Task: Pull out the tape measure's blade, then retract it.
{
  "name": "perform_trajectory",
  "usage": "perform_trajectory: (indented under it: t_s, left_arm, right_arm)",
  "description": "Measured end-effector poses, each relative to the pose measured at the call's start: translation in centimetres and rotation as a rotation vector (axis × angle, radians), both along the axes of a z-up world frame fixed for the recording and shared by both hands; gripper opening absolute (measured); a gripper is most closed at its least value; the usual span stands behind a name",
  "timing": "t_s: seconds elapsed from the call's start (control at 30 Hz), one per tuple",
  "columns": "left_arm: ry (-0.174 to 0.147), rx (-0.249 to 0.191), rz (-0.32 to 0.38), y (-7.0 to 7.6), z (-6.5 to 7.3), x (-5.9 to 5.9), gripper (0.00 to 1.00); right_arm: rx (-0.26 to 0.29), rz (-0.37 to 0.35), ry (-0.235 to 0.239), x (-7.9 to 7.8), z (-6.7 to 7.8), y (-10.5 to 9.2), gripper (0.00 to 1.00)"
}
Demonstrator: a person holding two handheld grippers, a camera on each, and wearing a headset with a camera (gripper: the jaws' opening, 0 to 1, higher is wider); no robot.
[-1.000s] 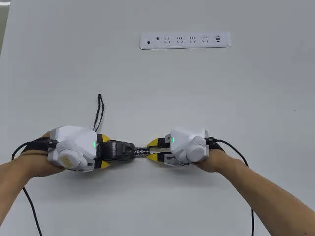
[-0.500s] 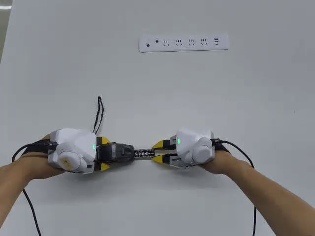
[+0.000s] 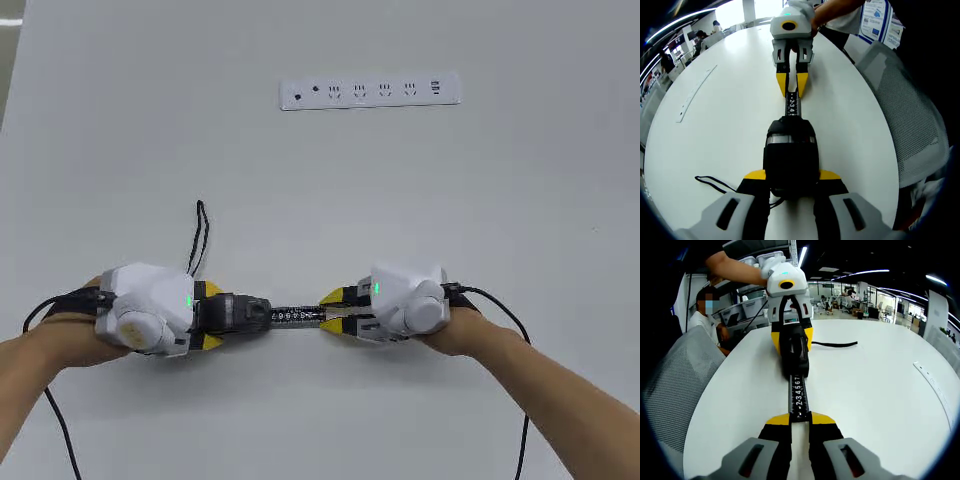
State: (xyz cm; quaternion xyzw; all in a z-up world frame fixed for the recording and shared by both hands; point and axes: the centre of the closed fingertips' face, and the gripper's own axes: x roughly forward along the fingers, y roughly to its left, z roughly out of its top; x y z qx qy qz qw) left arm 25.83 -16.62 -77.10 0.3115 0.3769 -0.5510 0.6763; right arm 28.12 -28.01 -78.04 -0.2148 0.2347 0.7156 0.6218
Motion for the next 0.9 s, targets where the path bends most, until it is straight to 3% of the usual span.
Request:
perform_trajectory:
  t_s: [0.9]
  left_arm:
    - [0.007,-0.001,0.002,-0.1,0.0,0.0,0.29]
  right_arm:
    - [-0.017,-0.011,0.002,0.7,-0.2,-3.0,0.10]
